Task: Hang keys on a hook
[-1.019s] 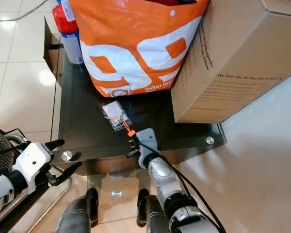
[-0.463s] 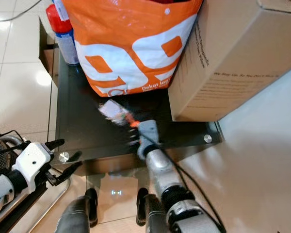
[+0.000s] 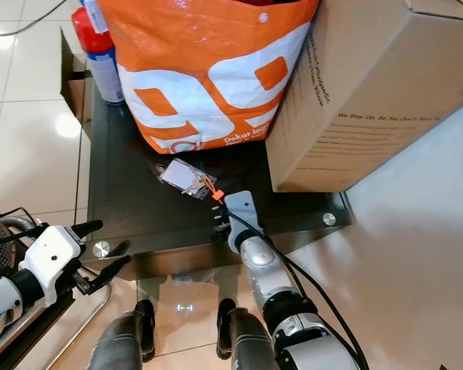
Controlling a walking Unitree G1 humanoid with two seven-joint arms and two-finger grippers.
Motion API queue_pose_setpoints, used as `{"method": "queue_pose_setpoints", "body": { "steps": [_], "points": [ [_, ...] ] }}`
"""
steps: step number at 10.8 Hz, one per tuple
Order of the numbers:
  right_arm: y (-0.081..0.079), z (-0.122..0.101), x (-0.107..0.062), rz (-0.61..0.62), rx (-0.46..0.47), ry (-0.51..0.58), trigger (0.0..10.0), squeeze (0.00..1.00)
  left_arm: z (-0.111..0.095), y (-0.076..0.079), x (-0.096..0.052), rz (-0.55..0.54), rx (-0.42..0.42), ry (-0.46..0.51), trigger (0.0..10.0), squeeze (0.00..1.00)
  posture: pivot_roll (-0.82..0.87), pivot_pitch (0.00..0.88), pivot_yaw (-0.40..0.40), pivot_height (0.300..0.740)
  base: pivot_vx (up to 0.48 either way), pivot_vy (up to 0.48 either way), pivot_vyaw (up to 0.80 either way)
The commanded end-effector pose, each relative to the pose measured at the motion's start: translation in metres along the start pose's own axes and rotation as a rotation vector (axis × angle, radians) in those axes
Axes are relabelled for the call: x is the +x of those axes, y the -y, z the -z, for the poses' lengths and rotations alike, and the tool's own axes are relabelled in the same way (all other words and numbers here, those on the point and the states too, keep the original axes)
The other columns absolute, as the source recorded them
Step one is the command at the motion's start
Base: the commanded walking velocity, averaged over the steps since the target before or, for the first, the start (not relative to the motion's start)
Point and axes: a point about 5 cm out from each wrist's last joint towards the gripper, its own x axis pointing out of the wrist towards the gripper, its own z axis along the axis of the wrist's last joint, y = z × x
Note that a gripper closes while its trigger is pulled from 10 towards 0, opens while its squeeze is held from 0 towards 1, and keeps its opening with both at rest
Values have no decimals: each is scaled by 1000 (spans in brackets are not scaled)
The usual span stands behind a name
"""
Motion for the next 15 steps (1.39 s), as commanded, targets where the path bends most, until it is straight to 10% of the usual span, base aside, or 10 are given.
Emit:
{"method": "queue_pose_setpoints", "body": {
  "steps": [1, 4, 5, 6, 11, 15],
  "points": [
    [2, 0, -3, 0, 79, 40, 10000, 1000, 1, 5, -1, 13, -3, -7, 10000, 290, 228, 336, -133, 740, 0, 0, 0],
    [-31, -11, 8, -95, 67, 48, 10000, 1000, 0, 5, 0, 20, 1, -3, 10000, 294, 231, 313, -129, 740, 0, 0, 0],
    [-40, -8, 10, -109, 88, 10, 10000, 635, 0, 4, 1, 23, 3, -2, 10000, 294, 233, 308, -126, 740, 0, 0, 0],
    [-51, -5, 12, -136, 84, -33, 10000, 0, 0, 4, 1, 25, 5, -1, 10000, 290, 233, 313, -122, 740, 0, 0, 0],
    [-53, 6, 11, -131, 29, -130, 10000, 0, 0, 5, 2, 26, 4, -4, 10000, 290, 234, 318, -127, 740, 0, 0, 0],
    [-21, 32, -7, -240, -35, -194, 10000, 0, 1, 5, 2, 21, 2, -4, 10000, 290, 232, 323, -130, 740, 0, 0, 0]
  ]
}}
